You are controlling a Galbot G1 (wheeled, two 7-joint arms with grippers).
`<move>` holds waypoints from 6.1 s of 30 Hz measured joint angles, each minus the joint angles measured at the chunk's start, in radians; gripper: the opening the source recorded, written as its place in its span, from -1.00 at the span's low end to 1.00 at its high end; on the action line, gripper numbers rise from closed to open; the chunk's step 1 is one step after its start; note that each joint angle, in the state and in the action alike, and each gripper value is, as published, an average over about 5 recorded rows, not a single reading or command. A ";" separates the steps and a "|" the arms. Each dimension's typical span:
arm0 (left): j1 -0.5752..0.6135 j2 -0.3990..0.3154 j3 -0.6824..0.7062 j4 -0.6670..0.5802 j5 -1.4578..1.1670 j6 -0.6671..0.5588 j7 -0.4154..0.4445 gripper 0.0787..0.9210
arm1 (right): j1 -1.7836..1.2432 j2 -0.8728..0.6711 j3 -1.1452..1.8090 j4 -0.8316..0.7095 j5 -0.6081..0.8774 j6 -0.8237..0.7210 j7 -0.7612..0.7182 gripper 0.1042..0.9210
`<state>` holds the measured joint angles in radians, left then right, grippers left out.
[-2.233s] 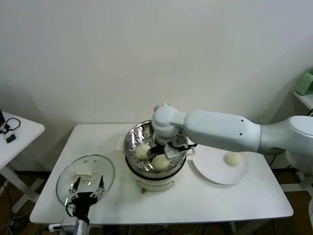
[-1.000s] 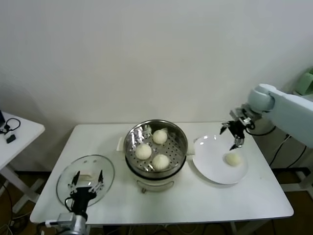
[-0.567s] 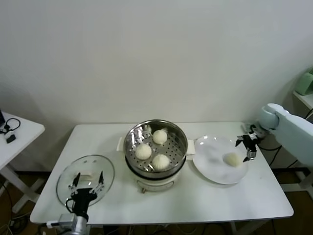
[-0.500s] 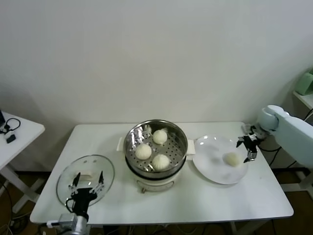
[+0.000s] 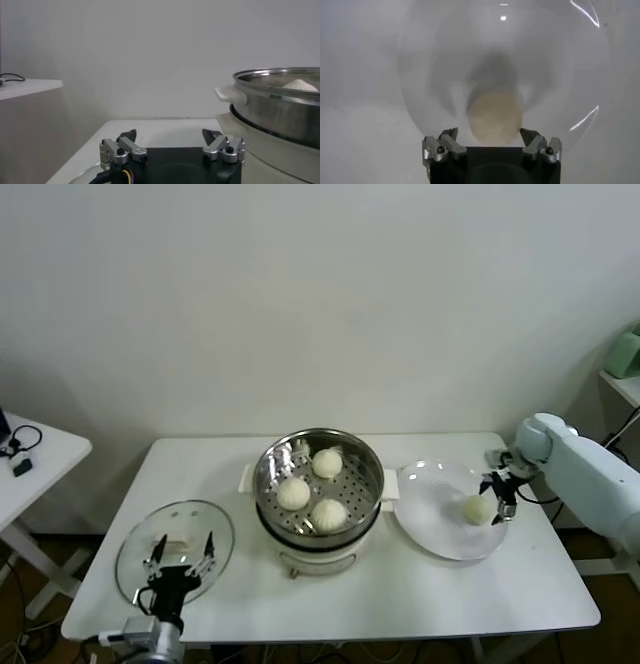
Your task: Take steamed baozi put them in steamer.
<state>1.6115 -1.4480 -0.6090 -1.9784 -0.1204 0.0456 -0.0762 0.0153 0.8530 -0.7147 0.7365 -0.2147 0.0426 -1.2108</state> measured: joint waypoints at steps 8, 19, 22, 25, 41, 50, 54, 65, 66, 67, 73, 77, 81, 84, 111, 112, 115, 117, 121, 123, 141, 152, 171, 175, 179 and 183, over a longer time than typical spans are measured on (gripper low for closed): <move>-0.002 0.000 -0.001 0.003 0.001 0.002 0.000 0.77 | -0.007 0.032 0.023 -0.041 -0.022 0.005 0.001 0.76; 0.001 0.001 0.000 0.011 0.003 -0.002 0.002 0.77 | -0.014 0.062 0.047 -0.080 -0.044 0.014 0.002 0.63; 0.000 0.001 0.001 0.011 0.004 -0.003 0.002 0.77 | -0.014 0.066 0.050 -0.087 -0.048 0.014 0.002 0.46; -0.001 0.002 0.001 0.011 0.004 -0.003 0.003 0.77 | -0.014 0.069 0.053 -0.091 -0.050 0.014 0.002 0.36; 0.007 0.007 0.001 0.010 0.014 -0.010 0.007 0.77 | 0.067 0.037 -0.046 -0.025 0.104 -0.054 0.001 0.30; 0.009 0.014 0.011 -0.003 0.018 -0.015 0.010 0.77 | 0.308 0.030 -0.320 0.099 0.425 -0.162 0.020 0.30; 0.012 0.025 0.019 -0.010 0.024 -0.016 0.011 0.77 | 0.446 0.043 -0.464 0.164 0.596 -0.207 0.033 0.28; 0.022 0.036 0.040 -0.028 0.036 -0.027 0.012 0.77 | 0.739 0.119 -0.776 0.336 0.969 -0.290 0.072 0.26; 0.024 0.036 0.041 -0.029 0.037 -0.028 0.012 0.77 | 0.753 0.129 -0.792 0.350 0.992 -0.297 0.077 0.26; 0.026 0.036 0.042 -0.031 0.038 -0.029 0.012 0.77 | 0.765 0.139 -0.806 0.364 1.013 -0.303 0.083 0.26; 0.035 0.033 0.044 -0.043 0.038 -0.031 0.011 0.77 | 0.797 0.202 -0.862 0.428 1.099 -0.335 0.117 0.26; 0.038 0.029 0.046 -0.050 0.038 -0.031 0.010 0.77 | 0.794 0.240 -0.887 0.444 1.124 -0.347 0.141 0.26; 0.040 0.027 0.046 -0.057 0.036 -0.029 0.009 0.77 | 0.772 0.262 -0.904 0.448 1.129 -0.353 0.160 0.26; 0.043 0.026 0.048 -0.060 0.034 -0.028 0.008 0.77 | 0.749 0.274 -0.911 0.447 1.123 -0.356 0.173 0.26; 0.052 0.018 0.072 -0.052 0.032 -0.029 0.008 0.77 | 0.626 0.306 -0.912 0.382 1.023 -0.352 0.222 0.28; 0.052 0.018 0.072 -0.052 0.032 -0.029 0.008 0.77 | 0.625 0.306 -0.910 0.379 1.020 -0.351 0.222 0.28; 0.051 0.018 0.072 -0.052 0.032 -0.029 0.008 0.77 | 0.621 0.310 -0.906 0.370 1.010 -0.350 0.224 0.28; 0.050 0.018 0.073 -0.052 0.032 -0.029 0.008 0.77 | 0.617 0.312 -0.903 0.366 1.005 -0.349 0.225 0.28; 0.049 0.018 0.074 -0.052 0.032 -0.029 0.008 0.77 | 0.608 0.316 -0.898 0.364 0.994 -0.349 0.227 0.30; 0.050 0.018 0.073 -0.052 0.032 -0.029 0.008 0.77 | 0.605 0.318 -0.896 0.362 0.988 -0.348 0.228 0.33; 0.050 0.024 0.064 -0.047 0.033 -0.027 0.007 0.77 | 0.626 0.295 -0.860 0.375 0.999 -0.320 0.191 0.76; 0.031 0.020 0.059 -0.040 0.067 -0.032 0.007 0.77 | 0.651 0.206 -0.763 0.421 1.003 -0.287 0.203 0.76; 0.028 0.019 0.025 -0.037 0.107 -0.126 0.037 0.77 | 0.243 -0.146 -0.216 0.635 0.866 -0.219 0.527 0.76; 0.030 0.015 0.017 -0.038 0.105 -0.151 0.052 0.77 | 0.078 -0.212 -0.056 0.690 0.848 -0.185 0.622 0.76; 0.028 0.014 0.009 -0.035 0.097 -0.165 0.069 0.77 | -0.136 -0.245 0.149 0.749 0.829 -0.150 0.712 0.76; 0.022 0.015 0.001 -0.035 0.084 -0.167 0.082 0.77 | -0.366 -0.240 0.378 0.807 0.808 -0.120 0.784 0.76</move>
<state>1.6332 -1.4333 -0.6078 -2.0132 -0.0369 -0.1213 0.0058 -0.3509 0.6135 -0.3363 1.5433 0.5937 -0.0769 -0.4264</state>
